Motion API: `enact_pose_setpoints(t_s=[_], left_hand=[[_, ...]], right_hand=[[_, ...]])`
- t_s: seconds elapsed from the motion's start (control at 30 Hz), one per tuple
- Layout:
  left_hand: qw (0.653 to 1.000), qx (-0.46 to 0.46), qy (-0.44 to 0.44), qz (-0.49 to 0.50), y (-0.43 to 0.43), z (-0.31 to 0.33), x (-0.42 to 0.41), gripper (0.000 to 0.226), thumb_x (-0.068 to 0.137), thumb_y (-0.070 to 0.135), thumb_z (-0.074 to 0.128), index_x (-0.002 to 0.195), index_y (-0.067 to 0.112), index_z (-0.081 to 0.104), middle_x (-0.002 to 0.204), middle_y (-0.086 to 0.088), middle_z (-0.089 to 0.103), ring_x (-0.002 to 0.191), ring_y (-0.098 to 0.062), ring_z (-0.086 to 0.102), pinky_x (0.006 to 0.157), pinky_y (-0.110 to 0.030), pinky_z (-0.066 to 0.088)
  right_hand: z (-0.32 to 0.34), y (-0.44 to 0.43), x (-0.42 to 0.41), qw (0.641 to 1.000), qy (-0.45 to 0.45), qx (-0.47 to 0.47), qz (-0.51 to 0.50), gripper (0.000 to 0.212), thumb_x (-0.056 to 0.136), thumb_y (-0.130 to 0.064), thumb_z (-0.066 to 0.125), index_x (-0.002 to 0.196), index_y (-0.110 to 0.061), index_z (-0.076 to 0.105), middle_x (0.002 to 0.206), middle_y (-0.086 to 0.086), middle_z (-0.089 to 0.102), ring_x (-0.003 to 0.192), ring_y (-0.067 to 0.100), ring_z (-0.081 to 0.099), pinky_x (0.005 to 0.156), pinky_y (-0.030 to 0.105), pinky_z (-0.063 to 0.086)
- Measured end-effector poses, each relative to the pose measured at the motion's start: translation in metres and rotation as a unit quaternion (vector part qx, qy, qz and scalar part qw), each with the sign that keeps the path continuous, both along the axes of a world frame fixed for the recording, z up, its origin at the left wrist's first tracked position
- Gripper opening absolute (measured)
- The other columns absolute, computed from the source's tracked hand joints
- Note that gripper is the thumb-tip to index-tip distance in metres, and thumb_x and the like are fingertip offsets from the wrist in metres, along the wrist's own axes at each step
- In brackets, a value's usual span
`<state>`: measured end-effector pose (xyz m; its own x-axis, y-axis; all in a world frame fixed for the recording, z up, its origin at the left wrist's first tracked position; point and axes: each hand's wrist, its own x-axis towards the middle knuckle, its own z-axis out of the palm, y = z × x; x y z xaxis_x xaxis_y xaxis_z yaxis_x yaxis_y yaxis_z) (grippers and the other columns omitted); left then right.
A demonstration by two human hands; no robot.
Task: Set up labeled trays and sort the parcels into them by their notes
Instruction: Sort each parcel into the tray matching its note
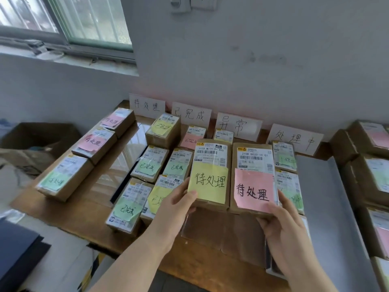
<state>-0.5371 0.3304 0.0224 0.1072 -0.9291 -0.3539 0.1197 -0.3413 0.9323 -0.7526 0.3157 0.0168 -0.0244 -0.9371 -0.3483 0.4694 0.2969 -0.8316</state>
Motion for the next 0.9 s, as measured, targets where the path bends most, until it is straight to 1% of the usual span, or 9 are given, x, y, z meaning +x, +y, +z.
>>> enact_pose_setpoints(t_s=[0.1,0.2,0.37,0.47,0.57,0.63,0.7,0.8,0.9], left_hand=[[0.999,-0.006,0.017,0.029,-0.006,0.003,0.014,0.034,0.096,0.026,0.052,0.128,0.038,0.054,0.108,0.015,0.071,0.109,-0.006,0.062,0.100,-0.033,0.047],[0.999,-0.005,0.033,0.038,-0.009,0.005,0.034,0.029,0.094,0.025,0.054,0.117,0.042,0.056,0.107,0.013,0.071,0.108,-0.007,0.063,0.100,-0.032,0.047],[0.999,-0.004,0.044,0.030,-0.019,0.003,0.080,0.029,0.094,0.022,0.054,0.117,0.040,0.056,0.108,0.009,0.072,0.108,-0.011,0.064,0.104,-0.036,0.044],[0.999,0.001,0.048,0.001,-0.029,0.004,0.119,0.028,0.095,0.020,0.052,0.116,0.037,0.057,0.107,0.007,0.072,0.105,-0.013,0.065,0.102,-0.036,0.045],[0.998,0.007,0.058,-0.034,-0.040,0.005,0.166,0.027,0.096,0.017,0.050,0.113,0.036,0.058,0.104,0.006,0.073,0.098,-0.012,0.068,0.093,-0.032,0.049],[0.997,0.014,0.063,-0.046,-0.046,0.004,0.198,0.027,0.096,0.018,0.051,0.116,0.035,0.057,0.102,0.006,0.074,0.093,-0.011,0.070,0.085,-0.030,0.051],[0.997,0.020,0.059,-0.041,-0.052,0.000,0.228,0.031,0.095,0.019,0.054,0.120,0.036,0.055,0.101,0.006,0.074,0.095,-0.014,0.070,0.089,-0.035,0.052],[0.998,0.024,0.047,-0.032,-0.059,-0.004,0.267,0.034,0.094,0.021,0.055,0.126,0.035,0.055,0.103,0.009,0.073,0.106,-0.014,0.065,0.102,-0.040,0.046],[0.998,0.032,0.043,-0.038,-0.064,-0.006,0.294,0.025,0.095,0.024,0.055,0.112,0.042,0.059,0.102,0.011,0.073,0.111,-0.015,0.062,0.108,-0.045,0.039]], right_hand=[[0.006,-0.013,0.015,1.000,-0.001,-0.017,0.026,0.047,0.086,-0.006,0.054,0.130,-0.021,0.053,0.110,0.009,0.070,0.107,0.022,0.065,0.078,0.026,0.057],[0.013,-0.019,0.037,0.999,0.012,-0.035,0.039,0.048,0.081,-0.008,0.057,0.127,-0.022,0.054,0.106,0.007,0.072,0.099,0.018,0.069,0.073,0.023,0.057],[0.015,-0.022,0.085,0.998,-0.002,-0.045,0.031,0.057,0.075,-0.009,0.059,0.132,-0.017,0.051,0.111,0.010,0.070,0.102,0.020,0.068,0.075,0.023,0.058],[0.015,-0.021,0.123,0.999,0.001,-0.043,0.004,0.059,0.074,-0.012,0.060,0.132,-0.018,0.050,0.111,0.008,0.070,0.099,0.017,0.069,0.069,0.021,0.056],[0.016,-0.016,0.169,0.999,0.001,-0.041,-0.024,0.053,0.082,-0.008,0.056,0.134,-0.018,0.048,0.110,0.009,0.071,0.094,0.017,0.069,0.075,0.028,0.054],[0.016,-0.012,0.202,0.999,0.001,-0.040,-0.029,0.051,0.081,-0.008,0.056,0.131,-0.019,0.050,0.109,0.009,0.071,0.091,0.018,0.070,0.076,0.030,0.051],[0.015,-0.011,0.233,0.999,0.004,-0.034,-0.030,0.046,0.085,-0.006,0.056,0.129,-0.020,0.051,0.110,0.011,0.070,0.088,0.017,0.070,0.073,0.028,0.053],[0.013,-0.014,0.273,0.999,0.016,-0.028,-0.041,0.045,0.090,-0.006,0.055,0.132,-0.020,0.049,0.113,0.010,0.069,0.097,0.019,0.067,0.075,0.024,0.055],[0.017,-0.012,0.302,0.998,0.016,-0.035,-0.052,0.047,0.088,-0.007,0.056,0.132,-0.020,0.047,0.110,0.008,0.070,0.097,0.017,0.067,0.071,0.023,0.056]])
